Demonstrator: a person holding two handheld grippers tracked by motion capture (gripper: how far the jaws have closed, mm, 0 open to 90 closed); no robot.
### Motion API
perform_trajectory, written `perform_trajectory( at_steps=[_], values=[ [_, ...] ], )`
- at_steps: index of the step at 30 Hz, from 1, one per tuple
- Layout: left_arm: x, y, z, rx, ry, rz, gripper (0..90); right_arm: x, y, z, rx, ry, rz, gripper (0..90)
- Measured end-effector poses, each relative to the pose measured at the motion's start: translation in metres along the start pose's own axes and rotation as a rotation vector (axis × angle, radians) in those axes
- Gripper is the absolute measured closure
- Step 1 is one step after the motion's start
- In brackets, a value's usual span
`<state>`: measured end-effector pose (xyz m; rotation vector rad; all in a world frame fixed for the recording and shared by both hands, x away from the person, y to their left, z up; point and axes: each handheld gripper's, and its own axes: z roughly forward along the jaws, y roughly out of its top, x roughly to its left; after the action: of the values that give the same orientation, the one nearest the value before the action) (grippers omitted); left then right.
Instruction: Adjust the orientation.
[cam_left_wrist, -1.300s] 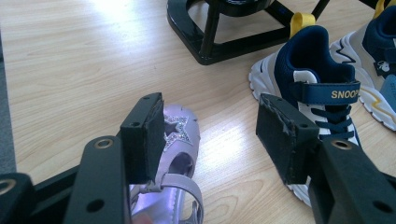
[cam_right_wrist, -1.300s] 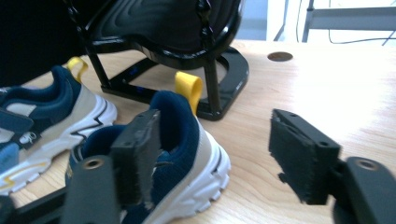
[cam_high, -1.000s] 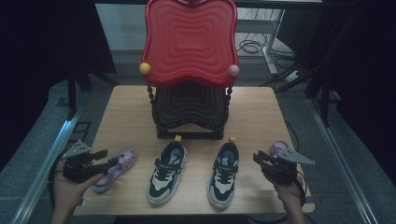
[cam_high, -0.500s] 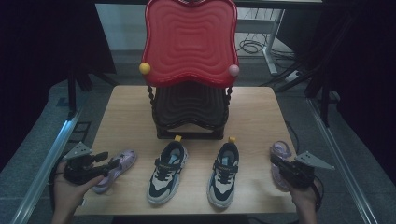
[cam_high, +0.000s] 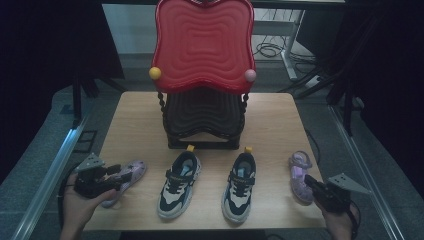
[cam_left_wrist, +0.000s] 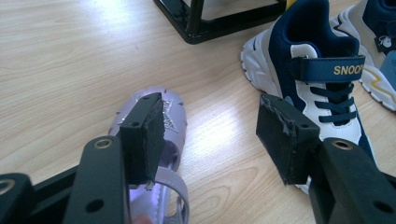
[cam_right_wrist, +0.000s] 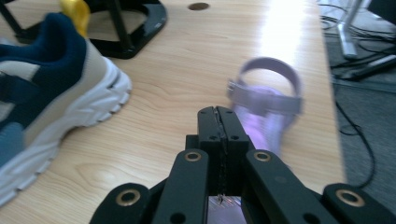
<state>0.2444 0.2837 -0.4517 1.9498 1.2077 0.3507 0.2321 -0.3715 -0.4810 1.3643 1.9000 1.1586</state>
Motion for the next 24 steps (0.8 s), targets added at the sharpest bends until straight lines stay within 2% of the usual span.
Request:
perform_trajectory(
  at_steps=[5, 9, 10, 14, 18, 21, 24],
  values=[
    [-0.003, 0.000, 0.004, 0.008, -0.018, 0.007, 41.6, -0.015, -0.008, -0.009, 0.002, -0.042, 0.028, 89.7],
    [-0.002, 0.000, 0.004, 0.011, -0.017, 0.004, 41.6, -0.025, -0.011, -0.012, 0.007, -0.062, 0.042, 89.7],
    [-0.001, -0.001, 0.005, 0.012, -0.018, 0.001, 41.6, -0.030, -0.014, -0.012, 0.024, -0.079, 0.043, 89.7],
    [-0.001, -0.001, 0.006, 0.015, -0.021, 0.001, 41.6, -0.038, -0.020, -0.013, 0.045, -0.087, 0.059, 89.7],
    [-0.002, -0.001, 0.007, 0.018, -0.024, 0.004, 41.6, -0.043, -0.023, -0.013, 0.055, -0.095, 0.068, 89.7],
    [-0.002, -0.001, 0.007, 0.018, -0.027, 0.005, 41.5, -0.048, -0.027, -0.007, 0.087, -0.123, 0.081, 89.7],
    [-0.002, -0.001, 0.006, 0.017, -0.027, 0.006, 41.5, -0.048, -0.030, -0.003, 0.118, -0.132, 0.067, 89.7]
  ],
)
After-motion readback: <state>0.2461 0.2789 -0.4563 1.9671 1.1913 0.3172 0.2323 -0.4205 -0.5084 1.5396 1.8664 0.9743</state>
